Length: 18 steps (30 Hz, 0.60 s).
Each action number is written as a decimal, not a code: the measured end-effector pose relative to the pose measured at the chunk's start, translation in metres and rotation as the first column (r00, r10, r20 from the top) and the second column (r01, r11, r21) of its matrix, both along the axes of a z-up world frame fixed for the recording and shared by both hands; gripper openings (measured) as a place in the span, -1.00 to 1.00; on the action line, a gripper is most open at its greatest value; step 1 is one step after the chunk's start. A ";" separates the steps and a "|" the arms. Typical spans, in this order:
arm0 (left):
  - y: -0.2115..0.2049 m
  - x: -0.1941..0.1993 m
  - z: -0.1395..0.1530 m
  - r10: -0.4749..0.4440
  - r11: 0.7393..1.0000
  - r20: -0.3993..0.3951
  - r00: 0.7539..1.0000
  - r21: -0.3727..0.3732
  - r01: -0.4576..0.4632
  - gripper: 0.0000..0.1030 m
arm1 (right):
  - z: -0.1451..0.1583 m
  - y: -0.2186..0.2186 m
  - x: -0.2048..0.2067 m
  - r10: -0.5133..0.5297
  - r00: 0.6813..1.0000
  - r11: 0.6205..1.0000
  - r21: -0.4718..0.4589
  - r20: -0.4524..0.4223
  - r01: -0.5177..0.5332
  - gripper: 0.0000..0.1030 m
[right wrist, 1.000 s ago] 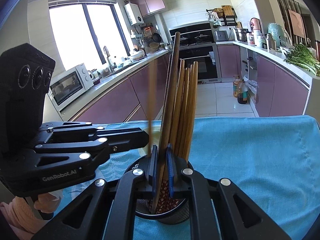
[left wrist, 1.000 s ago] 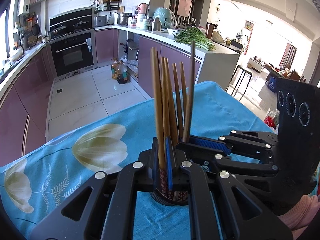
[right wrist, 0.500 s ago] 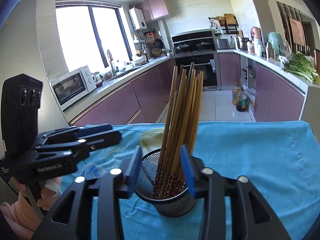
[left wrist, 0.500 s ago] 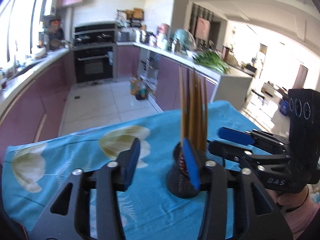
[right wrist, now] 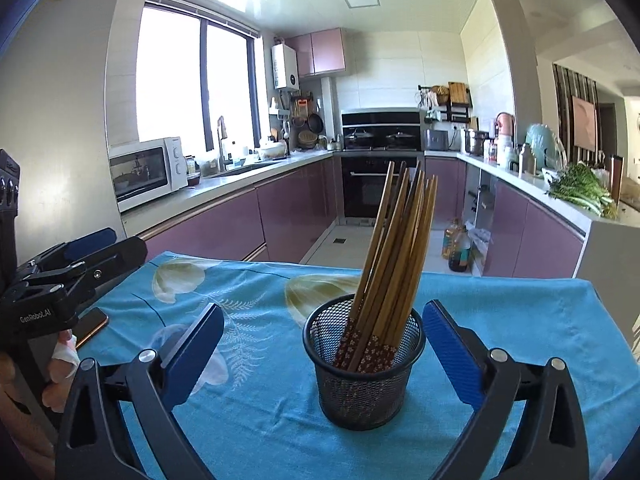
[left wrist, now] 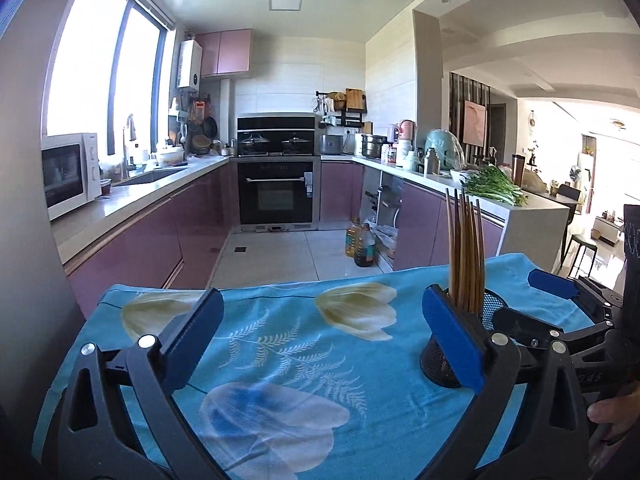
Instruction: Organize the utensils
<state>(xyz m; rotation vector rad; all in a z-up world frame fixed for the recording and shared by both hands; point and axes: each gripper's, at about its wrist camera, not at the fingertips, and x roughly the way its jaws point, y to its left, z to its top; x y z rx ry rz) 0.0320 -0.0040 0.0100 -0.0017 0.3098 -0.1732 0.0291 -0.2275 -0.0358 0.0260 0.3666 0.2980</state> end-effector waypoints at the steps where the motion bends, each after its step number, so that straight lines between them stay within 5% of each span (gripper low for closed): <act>1: 0.003 -0.005 0.000 0.012 1.000 0.008 1.000 -0.004 -0.012 0.90 | 0.000 0.002 -0.003 -0.001 1.000 1.000 0.001 0.009 0.001 0.87; 18: 0.019 -0.053 0.006 0.108 0.994 0.103 0.989 -0.033 -0.106 0.90 | 0.008 0.015 -0.039 -0.067 0.992 0.998 0.013 0.111 0.066 0.87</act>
